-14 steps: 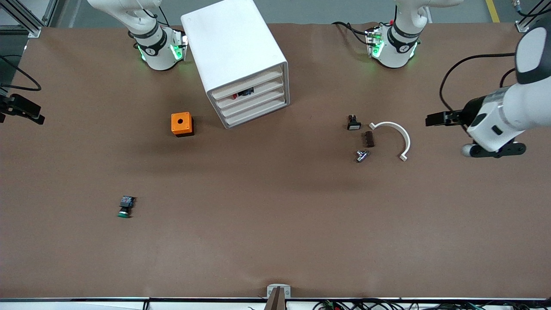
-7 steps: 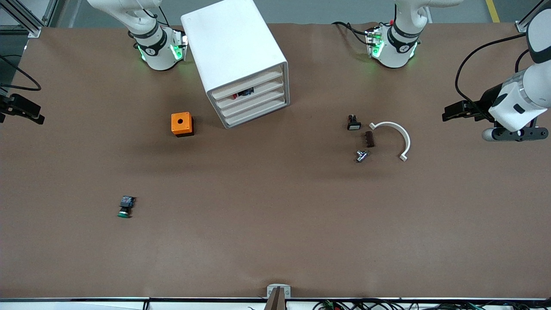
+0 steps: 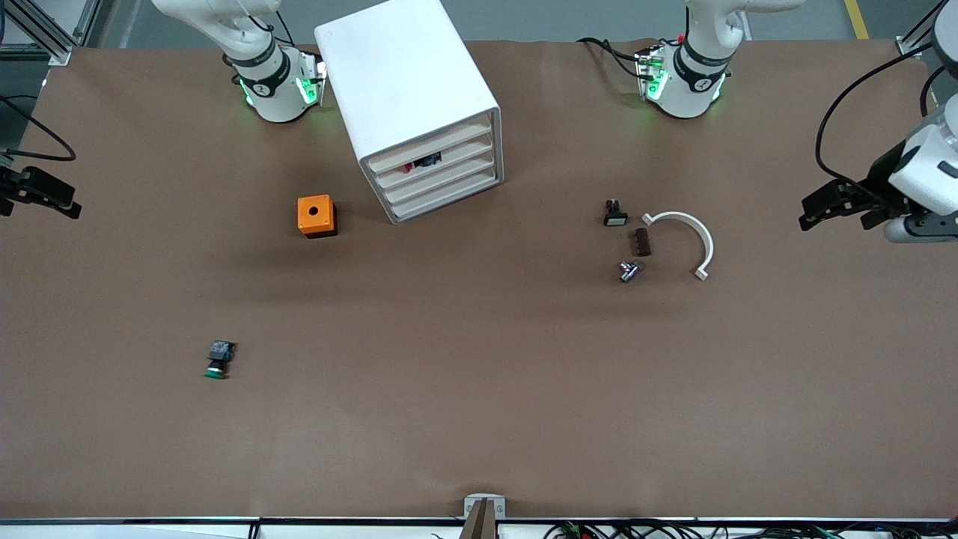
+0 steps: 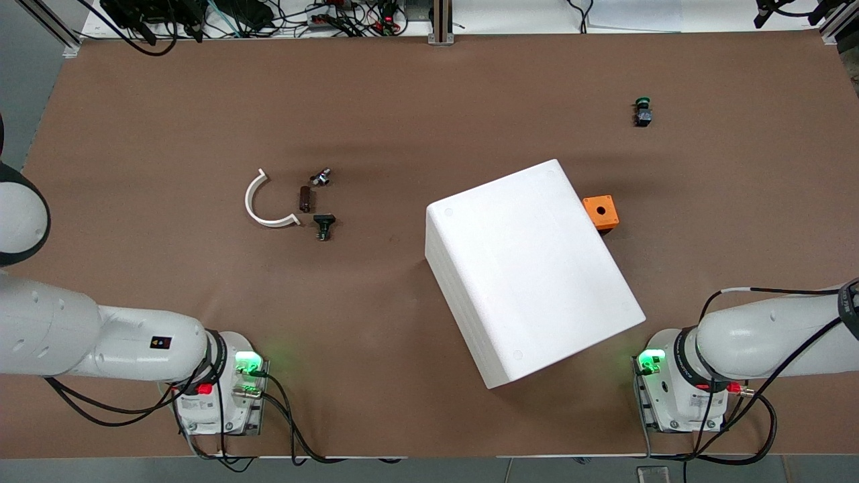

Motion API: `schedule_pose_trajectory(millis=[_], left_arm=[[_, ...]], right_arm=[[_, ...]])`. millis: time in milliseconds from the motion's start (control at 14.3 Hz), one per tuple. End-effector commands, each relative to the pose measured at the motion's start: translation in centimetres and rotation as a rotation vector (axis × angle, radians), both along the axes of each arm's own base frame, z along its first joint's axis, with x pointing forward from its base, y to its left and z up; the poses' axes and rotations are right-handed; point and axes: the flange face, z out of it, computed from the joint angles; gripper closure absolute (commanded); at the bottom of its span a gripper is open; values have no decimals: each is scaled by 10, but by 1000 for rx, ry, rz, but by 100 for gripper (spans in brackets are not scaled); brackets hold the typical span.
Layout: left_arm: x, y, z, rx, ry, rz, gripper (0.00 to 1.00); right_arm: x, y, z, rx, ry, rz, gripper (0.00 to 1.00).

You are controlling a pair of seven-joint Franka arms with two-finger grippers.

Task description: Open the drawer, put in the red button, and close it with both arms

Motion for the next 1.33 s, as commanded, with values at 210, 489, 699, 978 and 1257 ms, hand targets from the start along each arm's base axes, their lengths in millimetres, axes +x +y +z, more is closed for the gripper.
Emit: schedule_pose_trajectory(millis=[210,489,699,978,1257], left_arm=[[-8,2,48,21,1,-16,0],[-15,-2,43,22,64,-27,0],[-14,-6,40,26,70,-36,0],[-14,-6,39,26,73,-37,0],[-13,-4,37,26,76,-33,0]], right_arm=[[-6,-5,1,-12,4,10,0],[-7,-10,12,-12,4,49,0],[-3,-13,25,-22,-24,37,0],[-3,-12,26,-26,-27,38,0],[-3,-12,26,-25,-21,43,0]])
